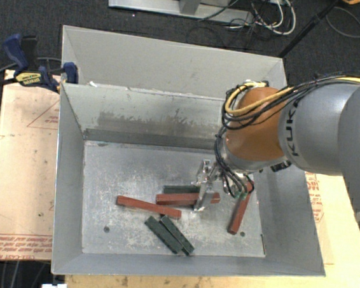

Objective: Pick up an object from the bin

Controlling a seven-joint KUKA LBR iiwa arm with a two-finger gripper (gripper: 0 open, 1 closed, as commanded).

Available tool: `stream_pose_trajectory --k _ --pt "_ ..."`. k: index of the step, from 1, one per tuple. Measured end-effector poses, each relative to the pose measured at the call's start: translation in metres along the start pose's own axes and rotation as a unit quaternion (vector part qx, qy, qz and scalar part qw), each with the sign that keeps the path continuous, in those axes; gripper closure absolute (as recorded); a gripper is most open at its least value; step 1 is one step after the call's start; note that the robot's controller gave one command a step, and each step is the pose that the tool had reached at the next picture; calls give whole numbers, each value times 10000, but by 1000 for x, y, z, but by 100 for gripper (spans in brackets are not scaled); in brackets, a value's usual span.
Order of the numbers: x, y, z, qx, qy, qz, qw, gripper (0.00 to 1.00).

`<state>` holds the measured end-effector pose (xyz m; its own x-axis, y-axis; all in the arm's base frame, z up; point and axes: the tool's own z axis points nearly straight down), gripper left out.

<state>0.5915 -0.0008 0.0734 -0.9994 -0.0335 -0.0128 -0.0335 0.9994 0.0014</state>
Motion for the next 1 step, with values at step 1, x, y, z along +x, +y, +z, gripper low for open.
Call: stream_pose_trajectory --k 1 --pt "-6 -16 -180 9 17 8 10000 100"
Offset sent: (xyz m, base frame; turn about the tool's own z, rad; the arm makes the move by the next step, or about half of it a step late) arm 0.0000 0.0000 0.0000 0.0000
